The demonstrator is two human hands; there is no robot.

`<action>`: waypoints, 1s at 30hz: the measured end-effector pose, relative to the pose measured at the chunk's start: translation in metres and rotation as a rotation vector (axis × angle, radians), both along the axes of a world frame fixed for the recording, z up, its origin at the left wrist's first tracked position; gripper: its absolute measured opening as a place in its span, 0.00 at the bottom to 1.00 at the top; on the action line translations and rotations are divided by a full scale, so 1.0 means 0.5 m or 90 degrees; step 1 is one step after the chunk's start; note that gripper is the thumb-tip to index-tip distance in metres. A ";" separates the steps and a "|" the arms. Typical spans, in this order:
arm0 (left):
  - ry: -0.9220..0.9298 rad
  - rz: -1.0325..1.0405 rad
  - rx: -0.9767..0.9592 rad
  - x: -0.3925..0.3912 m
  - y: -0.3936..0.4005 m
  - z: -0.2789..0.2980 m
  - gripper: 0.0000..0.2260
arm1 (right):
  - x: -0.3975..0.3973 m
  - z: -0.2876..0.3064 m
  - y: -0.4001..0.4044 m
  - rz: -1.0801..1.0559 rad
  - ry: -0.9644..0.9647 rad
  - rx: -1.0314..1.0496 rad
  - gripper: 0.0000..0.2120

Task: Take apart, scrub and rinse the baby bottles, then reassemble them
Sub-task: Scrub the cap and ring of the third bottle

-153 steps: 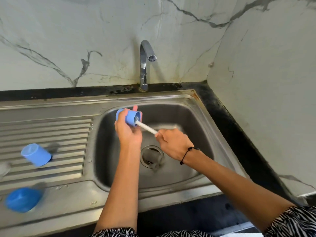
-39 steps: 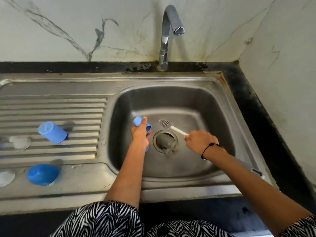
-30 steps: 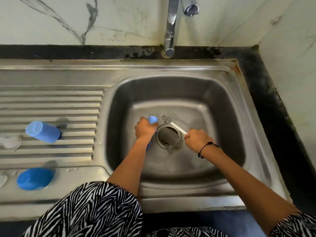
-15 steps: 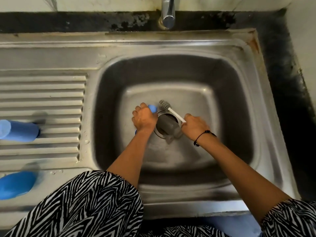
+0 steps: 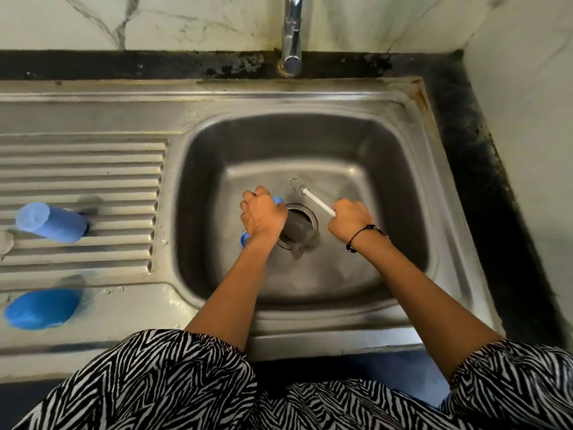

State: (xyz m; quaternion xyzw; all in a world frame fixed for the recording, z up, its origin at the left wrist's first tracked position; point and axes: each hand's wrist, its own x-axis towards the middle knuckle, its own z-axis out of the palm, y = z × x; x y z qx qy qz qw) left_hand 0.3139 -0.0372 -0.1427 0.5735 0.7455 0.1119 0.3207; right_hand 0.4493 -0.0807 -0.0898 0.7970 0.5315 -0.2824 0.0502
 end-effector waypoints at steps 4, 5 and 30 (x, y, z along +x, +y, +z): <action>-0.057 -0.016 0.013 0.024 -0.041 0.036 0.15 | 0.011 0.037 -0.031 -0.025 0.010 0.062 0.14; -0.064 -0.025 0.014 0.031 -0.051 0.045 0.15 | 0.015 0.044 -0.040 -0.030 0.011 0.077 0.13; -0.105 -0.426 0.087 0.409 -0.121 0.264 0.13 | 0.326 0.130 -0.175 -0.139 -0.297 0.246 0.20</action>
